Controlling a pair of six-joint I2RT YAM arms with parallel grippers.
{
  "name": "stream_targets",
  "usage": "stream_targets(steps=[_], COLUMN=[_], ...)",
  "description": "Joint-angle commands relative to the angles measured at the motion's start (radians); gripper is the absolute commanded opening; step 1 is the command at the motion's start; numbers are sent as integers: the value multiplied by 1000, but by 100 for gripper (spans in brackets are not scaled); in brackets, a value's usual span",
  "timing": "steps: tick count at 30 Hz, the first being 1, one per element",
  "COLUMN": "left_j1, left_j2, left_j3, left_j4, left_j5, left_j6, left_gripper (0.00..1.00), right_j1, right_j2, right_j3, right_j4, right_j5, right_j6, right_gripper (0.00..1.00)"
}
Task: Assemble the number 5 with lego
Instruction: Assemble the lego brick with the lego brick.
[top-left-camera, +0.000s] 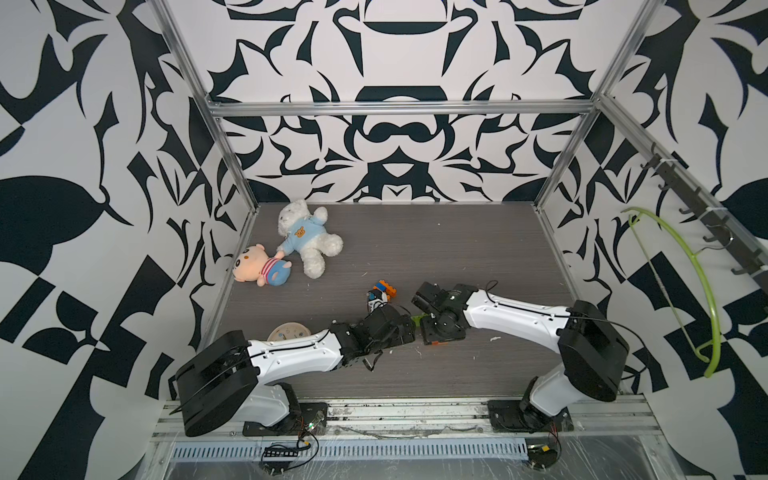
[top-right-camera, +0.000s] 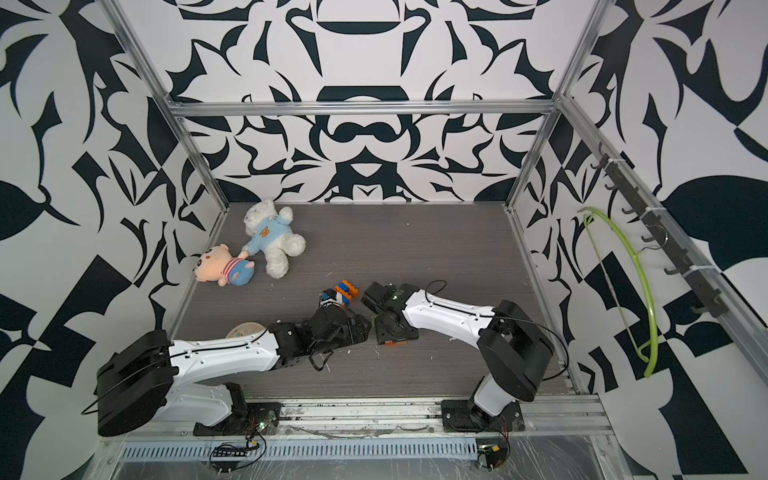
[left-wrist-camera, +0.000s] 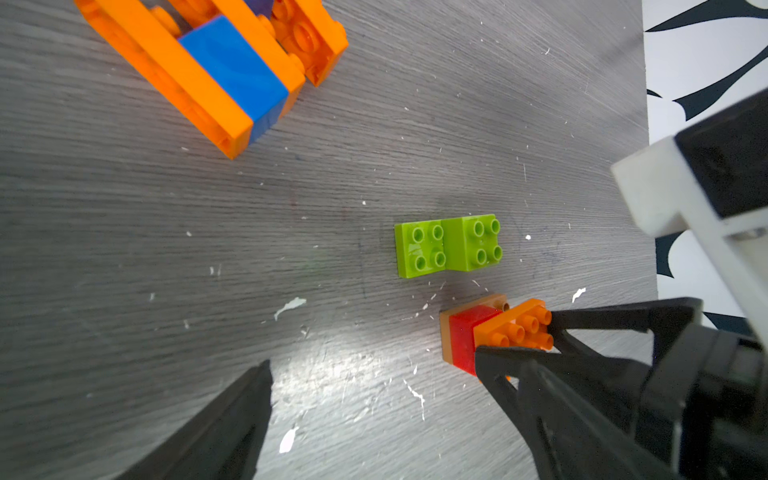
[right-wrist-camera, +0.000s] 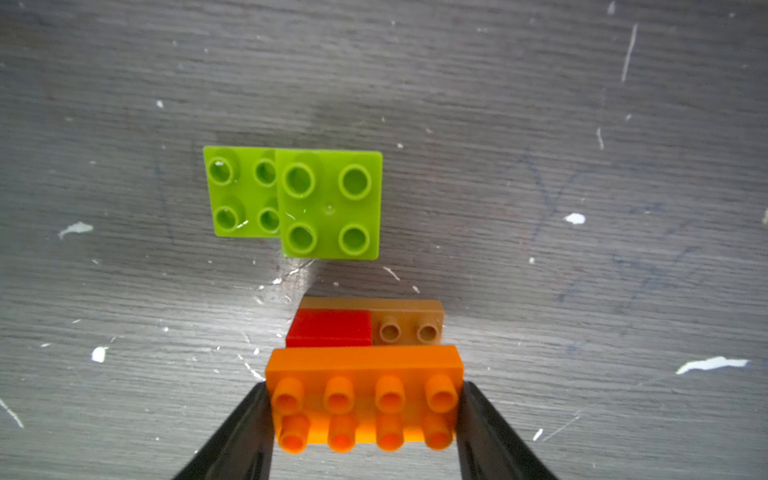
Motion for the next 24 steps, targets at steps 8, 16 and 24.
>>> stream_targets(steps=[8, 16, 24], left_j1=[3, 3, 3], left_j2=[14, 25, 40], left_j3=[24, 30, 44], left_j4=[-32, -36, -34], left_j5=[-26, -25, -22], left_j6=[1, 1, 6], left_gripper=[99, 99, 99], right_j1=[4, 5, 3], right_j2=[76, 43, 22], right_j3=[4, -12, -18], right_j4=[-47, -53, -47], right_j5=[1, 6, 8], right_j6=[14, 17, 15], right_gripper=[62, 61, 61])
